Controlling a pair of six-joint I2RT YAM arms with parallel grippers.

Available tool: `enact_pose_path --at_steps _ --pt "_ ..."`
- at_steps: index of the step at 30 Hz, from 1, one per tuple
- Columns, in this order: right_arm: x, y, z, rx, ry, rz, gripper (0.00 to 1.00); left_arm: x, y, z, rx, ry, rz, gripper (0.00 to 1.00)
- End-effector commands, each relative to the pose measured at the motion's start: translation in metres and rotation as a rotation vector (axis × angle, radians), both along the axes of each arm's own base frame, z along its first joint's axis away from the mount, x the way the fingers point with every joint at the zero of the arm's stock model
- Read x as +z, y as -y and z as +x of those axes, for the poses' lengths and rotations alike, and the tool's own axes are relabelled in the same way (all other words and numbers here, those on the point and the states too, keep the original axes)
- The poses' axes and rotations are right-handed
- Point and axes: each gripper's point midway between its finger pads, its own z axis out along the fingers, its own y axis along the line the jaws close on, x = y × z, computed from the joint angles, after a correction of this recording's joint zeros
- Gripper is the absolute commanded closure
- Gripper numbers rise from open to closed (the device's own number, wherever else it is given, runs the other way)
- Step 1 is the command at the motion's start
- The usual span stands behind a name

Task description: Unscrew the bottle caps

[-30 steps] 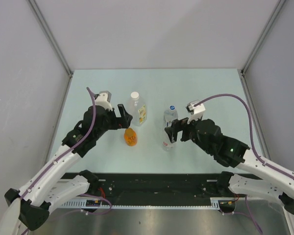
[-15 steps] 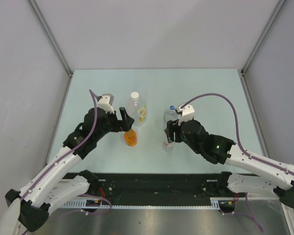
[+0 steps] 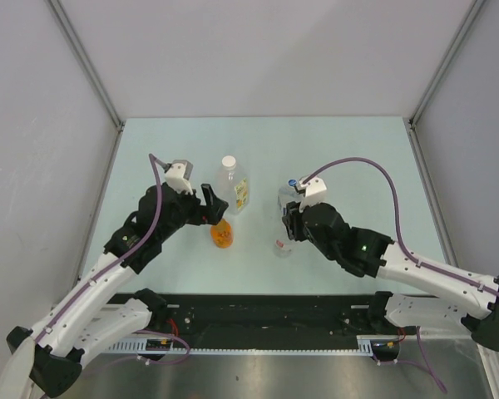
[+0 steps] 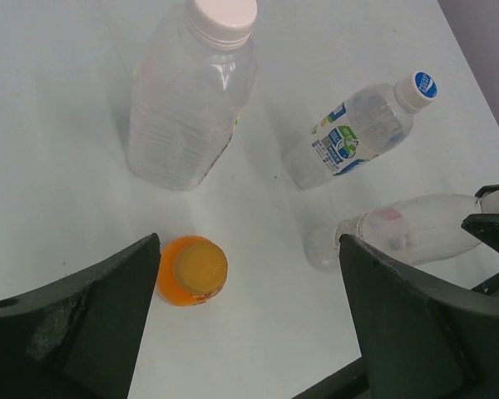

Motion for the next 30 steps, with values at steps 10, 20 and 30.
enact_pose_path --at_steps 10,20,30 --pt "0.094 0.01 -0.028 0.111 0.059 0.328 1.0 0.08 0.066 -0.031 -0.394 0.206 -0.147 0.0" --pt "0.156 0.022 -0.045 0.374 -0.039 0.662 1.0 0.135 0.098 -0.072 -0.735 0.406 -0.263 0.0" --pt "0.202 0.016 -0.055 0.559 0.012 0.793 1.0 0.148 0.117 -0.088 -0.932 0.431 -0.259 0.0"
